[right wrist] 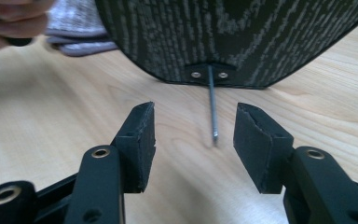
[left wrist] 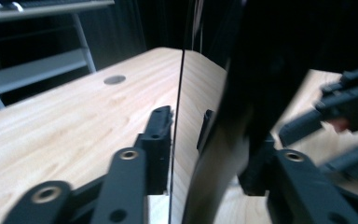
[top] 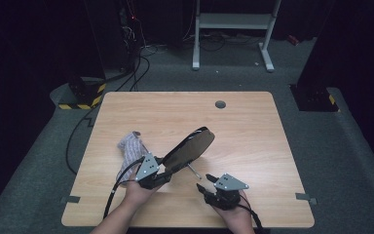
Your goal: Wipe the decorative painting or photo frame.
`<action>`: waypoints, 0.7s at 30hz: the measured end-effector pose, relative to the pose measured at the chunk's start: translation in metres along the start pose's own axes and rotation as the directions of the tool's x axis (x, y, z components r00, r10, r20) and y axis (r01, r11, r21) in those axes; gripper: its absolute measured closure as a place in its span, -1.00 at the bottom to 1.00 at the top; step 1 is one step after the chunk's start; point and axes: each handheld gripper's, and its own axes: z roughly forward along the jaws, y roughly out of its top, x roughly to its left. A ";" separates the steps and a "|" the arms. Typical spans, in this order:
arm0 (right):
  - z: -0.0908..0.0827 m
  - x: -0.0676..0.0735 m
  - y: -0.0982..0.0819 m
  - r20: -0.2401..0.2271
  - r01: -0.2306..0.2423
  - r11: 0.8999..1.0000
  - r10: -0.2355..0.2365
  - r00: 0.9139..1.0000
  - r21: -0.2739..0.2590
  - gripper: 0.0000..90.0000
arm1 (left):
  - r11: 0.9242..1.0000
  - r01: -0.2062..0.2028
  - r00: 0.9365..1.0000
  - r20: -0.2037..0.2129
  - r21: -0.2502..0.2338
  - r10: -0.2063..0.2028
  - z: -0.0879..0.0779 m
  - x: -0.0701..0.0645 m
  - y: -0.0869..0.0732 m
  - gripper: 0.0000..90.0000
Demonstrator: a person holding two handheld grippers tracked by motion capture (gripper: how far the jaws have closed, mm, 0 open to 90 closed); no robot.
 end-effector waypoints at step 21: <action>0.052 -0.015 0.015 0.045 -0.037 0.981 0.029 0.999 0.190 0.39 | 0.989 0.138 0.965 -0.232 0.060 -0.120 -0.087 0.047 -0.032 0.03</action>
